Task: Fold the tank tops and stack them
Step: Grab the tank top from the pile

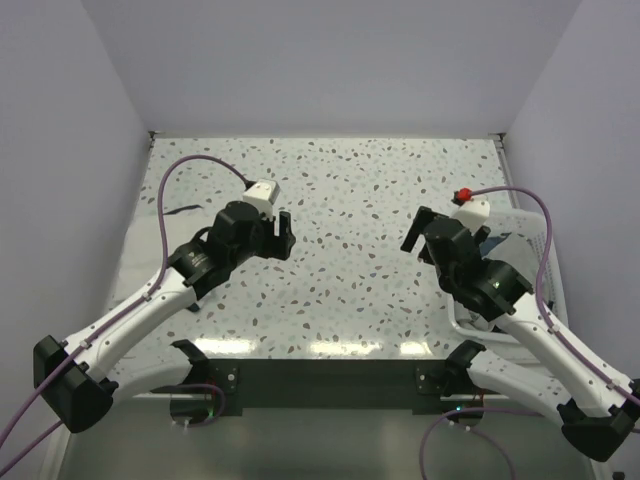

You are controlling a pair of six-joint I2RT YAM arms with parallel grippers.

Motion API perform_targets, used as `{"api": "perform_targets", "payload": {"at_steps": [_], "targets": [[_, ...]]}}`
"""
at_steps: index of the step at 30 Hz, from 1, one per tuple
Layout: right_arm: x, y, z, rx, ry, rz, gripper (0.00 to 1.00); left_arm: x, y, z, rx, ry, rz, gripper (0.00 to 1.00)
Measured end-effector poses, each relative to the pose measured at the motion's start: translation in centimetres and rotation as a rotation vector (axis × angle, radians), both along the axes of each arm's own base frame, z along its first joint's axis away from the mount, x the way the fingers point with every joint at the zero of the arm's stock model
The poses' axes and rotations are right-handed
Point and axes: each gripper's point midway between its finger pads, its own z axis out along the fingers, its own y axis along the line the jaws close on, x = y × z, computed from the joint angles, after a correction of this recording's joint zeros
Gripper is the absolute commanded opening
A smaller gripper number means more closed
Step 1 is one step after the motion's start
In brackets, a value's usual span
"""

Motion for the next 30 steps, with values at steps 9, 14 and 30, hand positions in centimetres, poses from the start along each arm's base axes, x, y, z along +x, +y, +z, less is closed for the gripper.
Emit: {"api": "perform_targets", "payload": {"at_steps": [9, 14, 30], "targets": [[-0.2, -0.7, -0.5, -0.054, 0.040, -0.024, 0.99, -0.2, -0.1, 0.2, -0.001, -0.006, -0.019, 0.74], [0.4, -1.8, -1.0, -0.151, 0.118, -0.083, 0.99, -0.4, -0.2, 0.7, -0.015, -0.015, -0.030, 0.74], [-1.4, -16.5, -9.9, -0.152, 0.456, -0.581, 0.88, -1.3, -1.1, 1.1, -0.050, -0.004, -0.088, 0.75]]}}
